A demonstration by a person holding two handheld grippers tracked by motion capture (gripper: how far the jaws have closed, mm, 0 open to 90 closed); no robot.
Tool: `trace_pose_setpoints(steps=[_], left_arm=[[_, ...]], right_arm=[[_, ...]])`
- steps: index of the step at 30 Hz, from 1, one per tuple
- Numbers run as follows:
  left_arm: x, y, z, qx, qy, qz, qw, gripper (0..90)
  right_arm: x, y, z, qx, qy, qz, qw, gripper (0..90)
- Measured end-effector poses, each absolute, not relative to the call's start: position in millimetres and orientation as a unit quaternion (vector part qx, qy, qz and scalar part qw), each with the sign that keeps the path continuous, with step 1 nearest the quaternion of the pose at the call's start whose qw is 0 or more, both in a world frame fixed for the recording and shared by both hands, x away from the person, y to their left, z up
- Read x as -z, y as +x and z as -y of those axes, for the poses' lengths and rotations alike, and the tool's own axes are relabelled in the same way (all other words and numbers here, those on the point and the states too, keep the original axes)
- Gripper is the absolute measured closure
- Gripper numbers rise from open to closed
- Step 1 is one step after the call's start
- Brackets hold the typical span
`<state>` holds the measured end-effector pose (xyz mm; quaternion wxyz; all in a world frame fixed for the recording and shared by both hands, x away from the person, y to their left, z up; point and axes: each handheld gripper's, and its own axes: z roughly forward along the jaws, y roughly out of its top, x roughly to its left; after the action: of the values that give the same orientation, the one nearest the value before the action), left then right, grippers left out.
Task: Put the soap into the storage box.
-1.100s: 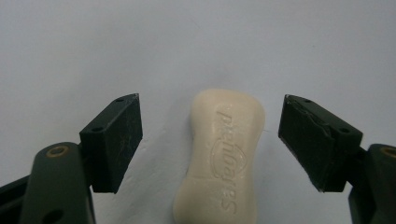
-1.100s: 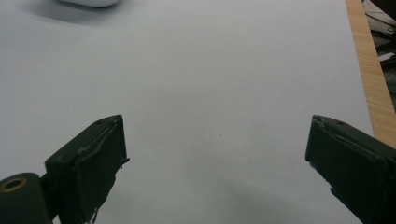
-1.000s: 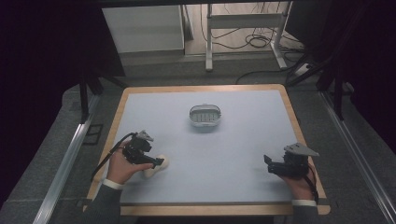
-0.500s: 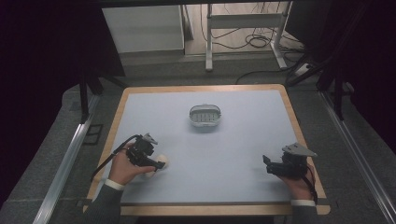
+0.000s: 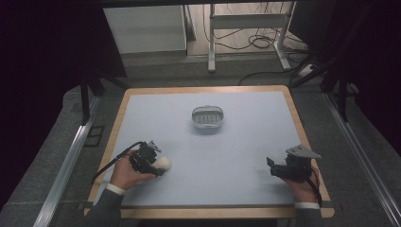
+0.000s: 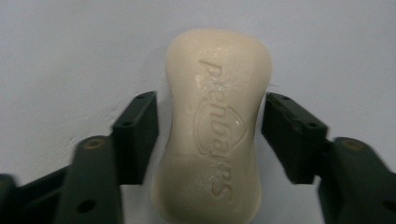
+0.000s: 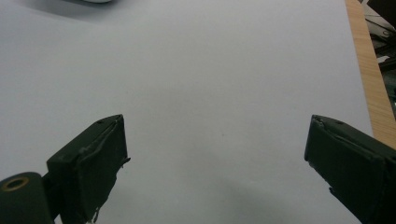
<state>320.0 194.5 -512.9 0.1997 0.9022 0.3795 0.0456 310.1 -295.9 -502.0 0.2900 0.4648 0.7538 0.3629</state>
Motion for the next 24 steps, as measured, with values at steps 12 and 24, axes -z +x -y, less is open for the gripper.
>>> trace_pose_setpoints(steps=[12,24], left_arm=[[512,322,-196,-0.044,0.907,-0.375,0.188,49.8],[483,328,-207,-0.053,0.897,-0.375,0.227,49.9]], right_arm=[[501,310,296,-0.365,0.464,-0.753,0.29,5.9],[502,310,297,-0.363,0.467,-0.753,0.29,6.0]])
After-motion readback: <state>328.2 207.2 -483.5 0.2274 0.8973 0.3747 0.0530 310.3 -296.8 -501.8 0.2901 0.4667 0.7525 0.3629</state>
